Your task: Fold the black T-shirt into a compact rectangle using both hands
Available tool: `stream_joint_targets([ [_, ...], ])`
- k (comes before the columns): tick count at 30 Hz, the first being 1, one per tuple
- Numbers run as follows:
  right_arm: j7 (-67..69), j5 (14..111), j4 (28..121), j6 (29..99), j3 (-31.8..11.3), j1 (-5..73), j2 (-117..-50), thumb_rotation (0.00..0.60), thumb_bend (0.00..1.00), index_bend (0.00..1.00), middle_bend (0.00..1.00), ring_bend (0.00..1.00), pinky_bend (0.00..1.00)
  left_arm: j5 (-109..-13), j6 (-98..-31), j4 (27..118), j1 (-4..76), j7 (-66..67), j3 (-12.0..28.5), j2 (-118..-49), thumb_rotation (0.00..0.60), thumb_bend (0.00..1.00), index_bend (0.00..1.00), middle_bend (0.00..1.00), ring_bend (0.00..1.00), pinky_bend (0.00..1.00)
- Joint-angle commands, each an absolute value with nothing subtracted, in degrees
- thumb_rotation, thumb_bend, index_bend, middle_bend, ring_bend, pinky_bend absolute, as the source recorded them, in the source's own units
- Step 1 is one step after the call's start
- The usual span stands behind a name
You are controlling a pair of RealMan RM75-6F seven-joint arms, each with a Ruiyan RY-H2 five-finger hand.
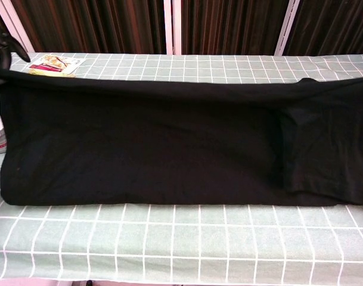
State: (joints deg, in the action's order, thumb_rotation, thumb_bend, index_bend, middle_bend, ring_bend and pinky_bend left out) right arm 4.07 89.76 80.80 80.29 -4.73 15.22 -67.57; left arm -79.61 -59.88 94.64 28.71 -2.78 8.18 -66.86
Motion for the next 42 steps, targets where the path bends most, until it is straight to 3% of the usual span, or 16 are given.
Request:
stream_joint_targets([
  [1,2.33,87.2,79.72,77.57,-6.81,17.38,-68.84,0.6,0.62,0.75,0.31,0.08,0.07,-76.11,-55.84,90.46,32.36,-0.95,10.5,-68.78,0.6,0.48,0.67,0.25,0.14,0.19],
  [17,0.66,81.43,72.76,70.01,-9.87,22.99,-75.12,0.6,0.61,0.75,0.31,0.08,0.06,-64.01,-42.59,78.67,43.43,8.69,12.63,-73.04,0.6,0.48,0.67,0.25,0.14,0.19],
  [42,-2.0,75.8,56.51,61.91,-10.78,28.51,-86.49,0.6,0.61,0.75,0.3,0.08,0.04,-54.85,-33.0,54.13,53.45,13.53,11.03,-89.26,0.6,0.49,0.64,0.24,0.14,0.19],
])
